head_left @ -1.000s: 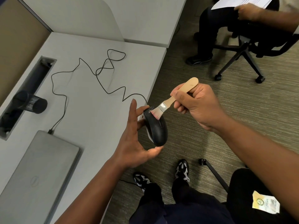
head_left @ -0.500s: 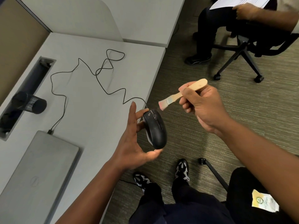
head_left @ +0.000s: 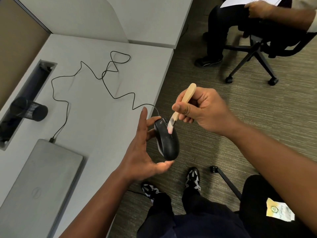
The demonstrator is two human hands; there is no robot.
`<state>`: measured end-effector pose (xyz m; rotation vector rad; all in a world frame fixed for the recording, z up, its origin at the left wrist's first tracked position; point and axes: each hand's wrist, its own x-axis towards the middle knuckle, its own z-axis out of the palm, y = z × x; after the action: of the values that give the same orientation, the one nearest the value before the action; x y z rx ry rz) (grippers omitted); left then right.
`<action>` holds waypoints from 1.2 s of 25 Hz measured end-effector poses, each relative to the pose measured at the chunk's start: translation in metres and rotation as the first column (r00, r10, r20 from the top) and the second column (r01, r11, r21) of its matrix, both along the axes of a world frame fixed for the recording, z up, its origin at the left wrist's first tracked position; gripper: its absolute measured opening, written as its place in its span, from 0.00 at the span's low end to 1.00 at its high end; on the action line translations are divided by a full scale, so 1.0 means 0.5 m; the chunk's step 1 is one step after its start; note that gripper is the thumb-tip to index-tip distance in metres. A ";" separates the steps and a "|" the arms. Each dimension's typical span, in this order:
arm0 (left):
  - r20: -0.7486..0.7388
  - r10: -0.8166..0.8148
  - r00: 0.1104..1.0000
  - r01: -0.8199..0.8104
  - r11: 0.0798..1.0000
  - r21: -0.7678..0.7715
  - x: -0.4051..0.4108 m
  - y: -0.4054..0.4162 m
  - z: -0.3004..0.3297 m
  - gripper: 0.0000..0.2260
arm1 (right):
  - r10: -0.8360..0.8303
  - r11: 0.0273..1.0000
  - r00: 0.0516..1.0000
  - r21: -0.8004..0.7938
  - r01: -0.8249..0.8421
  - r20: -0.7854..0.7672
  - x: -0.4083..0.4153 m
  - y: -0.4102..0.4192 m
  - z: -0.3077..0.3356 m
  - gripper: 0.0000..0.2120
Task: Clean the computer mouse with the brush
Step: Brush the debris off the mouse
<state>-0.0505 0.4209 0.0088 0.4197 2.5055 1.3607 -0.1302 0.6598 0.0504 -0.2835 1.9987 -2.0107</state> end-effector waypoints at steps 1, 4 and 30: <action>0.004 0.000 1.000 0.000 1.000 0.002 0.001 0.000 0.001 0.71 | -0.018 1.000 1.000 -0.008 0.018 -0.008 0.000 -0.002 -0.003 0.14; 0.011 -0.011 1.000 0.011 1.000 0.009 0.006 0.003 0.004 0.70 | -0.066 0.997 0.997 -0.039 0.065 -0.035 0.000 -0.007 -0.010 0.12; 0.046 0.014 0.999 -0.015 0.999 0.039 0.017 0.012 0.006 0.70 | -0.268 0.953 0.961 -0.124 0.275 0.073 0.018 -0.024 -0.033 0.10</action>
<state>-0.0422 0.4267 0.0118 0.3747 2.4529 1.4115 -0.1211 0.6476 0.0336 0.0237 1.9630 -2.2956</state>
